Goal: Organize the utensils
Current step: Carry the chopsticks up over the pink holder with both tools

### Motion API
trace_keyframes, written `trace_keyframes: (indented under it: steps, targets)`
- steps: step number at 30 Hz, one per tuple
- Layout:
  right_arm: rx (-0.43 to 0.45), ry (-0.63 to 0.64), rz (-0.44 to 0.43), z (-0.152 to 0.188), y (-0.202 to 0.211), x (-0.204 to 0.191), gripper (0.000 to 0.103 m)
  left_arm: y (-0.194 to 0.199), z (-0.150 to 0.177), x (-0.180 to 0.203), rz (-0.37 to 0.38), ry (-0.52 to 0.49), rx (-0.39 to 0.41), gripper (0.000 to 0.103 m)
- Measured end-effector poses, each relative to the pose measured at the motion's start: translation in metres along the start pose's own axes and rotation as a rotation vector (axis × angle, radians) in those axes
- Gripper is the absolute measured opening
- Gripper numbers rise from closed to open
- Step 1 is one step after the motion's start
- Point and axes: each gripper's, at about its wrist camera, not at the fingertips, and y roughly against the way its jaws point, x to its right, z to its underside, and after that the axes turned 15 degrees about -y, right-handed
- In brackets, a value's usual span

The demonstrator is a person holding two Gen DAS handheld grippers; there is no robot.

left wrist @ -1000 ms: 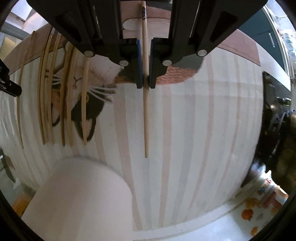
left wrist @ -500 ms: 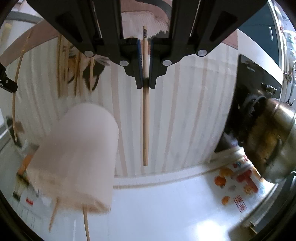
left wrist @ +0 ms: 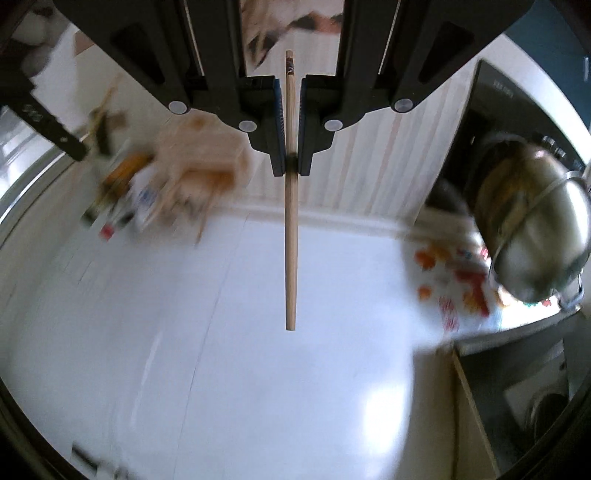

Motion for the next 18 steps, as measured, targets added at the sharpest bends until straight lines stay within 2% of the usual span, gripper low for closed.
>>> trace_keyframes:
  steps: [4, 8, 12, 18]
  targets:
    - [0.097, 0.008, -0.072, -0.038, 0.003, -0.032, 0.006, 0.016, -0.042, 0.003, 0.02, 0.002, 0.084, 0.004]
    - [0.156, 0.005, -0.11, -0.062, -0.021, -0.052, 0.006, 0.007, -0.075, 0.012, 0.037, 0.001, 0.127, 0.004]
    - [0.194, -0.009, -0.118, -0.073, -0.057, -0.059, 0.006, -0.032, -0.093, 0.023, 0.039, 0.013, 0.119, 0.004]
    - [0.22, -0.011, -0.104, -0.068, -0.104, -0.056, 0.006, -0.093, -0.093, 0.03, 0.043, 0.037, 0.076, 0.004]
